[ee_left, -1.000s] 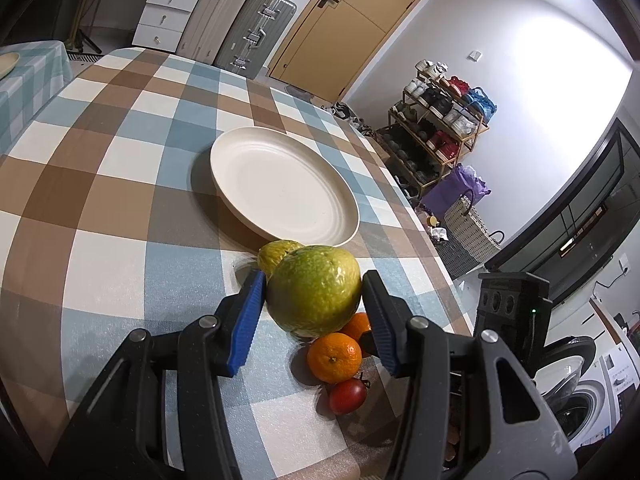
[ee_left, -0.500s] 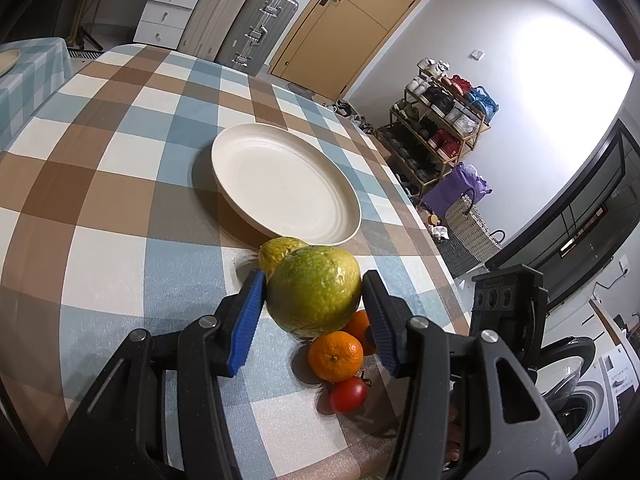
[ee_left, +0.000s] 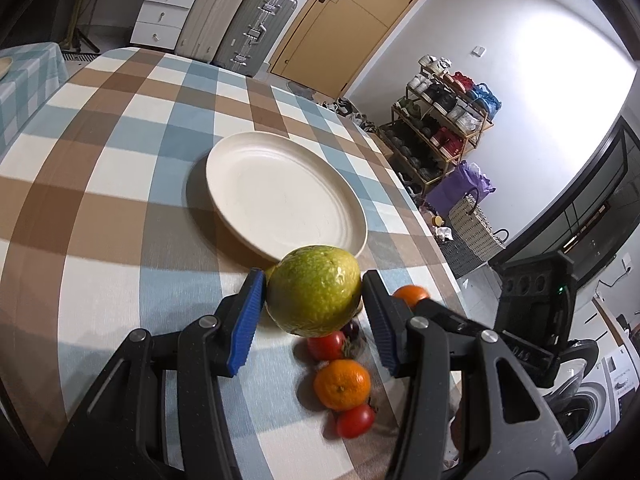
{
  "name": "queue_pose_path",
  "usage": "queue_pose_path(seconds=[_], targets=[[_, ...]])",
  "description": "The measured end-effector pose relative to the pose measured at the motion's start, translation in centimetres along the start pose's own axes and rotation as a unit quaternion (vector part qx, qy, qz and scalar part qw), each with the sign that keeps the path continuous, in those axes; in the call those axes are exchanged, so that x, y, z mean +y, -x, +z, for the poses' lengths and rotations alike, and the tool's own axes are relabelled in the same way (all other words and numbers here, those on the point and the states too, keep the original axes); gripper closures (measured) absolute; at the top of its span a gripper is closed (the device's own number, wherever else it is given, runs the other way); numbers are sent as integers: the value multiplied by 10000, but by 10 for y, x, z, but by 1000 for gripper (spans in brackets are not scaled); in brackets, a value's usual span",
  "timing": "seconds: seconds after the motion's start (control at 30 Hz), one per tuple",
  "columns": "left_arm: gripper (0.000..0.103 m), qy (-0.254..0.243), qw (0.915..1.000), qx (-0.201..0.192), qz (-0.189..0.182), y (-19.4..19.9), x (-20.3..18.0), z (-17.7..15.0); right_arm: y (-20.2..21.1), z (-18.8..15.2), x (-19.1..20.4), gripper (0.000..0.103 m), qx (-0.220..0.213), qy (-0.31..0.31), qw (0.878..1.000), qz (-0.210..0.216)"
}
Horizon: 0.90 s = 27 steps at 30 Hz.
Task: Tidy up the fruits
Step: 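Lift the green pomelo with the left tool while the right tool grasps a mandarin orange, then carry pomelo and mandarin onto the white plate and open both tools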
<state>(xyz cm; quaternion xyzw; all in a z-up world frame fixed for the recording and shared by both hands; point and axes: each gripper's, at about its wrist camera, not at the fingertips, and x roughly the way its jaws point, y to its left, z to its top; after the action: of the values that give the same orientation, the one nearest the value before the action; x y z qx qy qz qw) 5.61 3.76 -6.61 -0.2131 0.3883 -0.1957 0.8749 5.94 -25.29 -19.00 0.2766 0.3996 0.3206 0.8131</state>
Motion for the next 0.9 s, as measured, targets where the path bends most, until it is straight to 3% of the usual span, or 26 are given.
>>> queue_pose_path(seconds=[0.33, 0.67, 0.9], targets=[[56, -186, 9998, -16, 56, -35, -4, 58, -11, 66, 1, 61, -57, 373, 9993, -18], [56, -479, 9986, 155, 190, -98, 2, 136, -62, 138, -3, 61, 144, 654, 9978, -11], [56, -507, 9973, 467, 260, -151, 17, 159, -104, 173, -21, 61, 386, 555, 9977, -57]])
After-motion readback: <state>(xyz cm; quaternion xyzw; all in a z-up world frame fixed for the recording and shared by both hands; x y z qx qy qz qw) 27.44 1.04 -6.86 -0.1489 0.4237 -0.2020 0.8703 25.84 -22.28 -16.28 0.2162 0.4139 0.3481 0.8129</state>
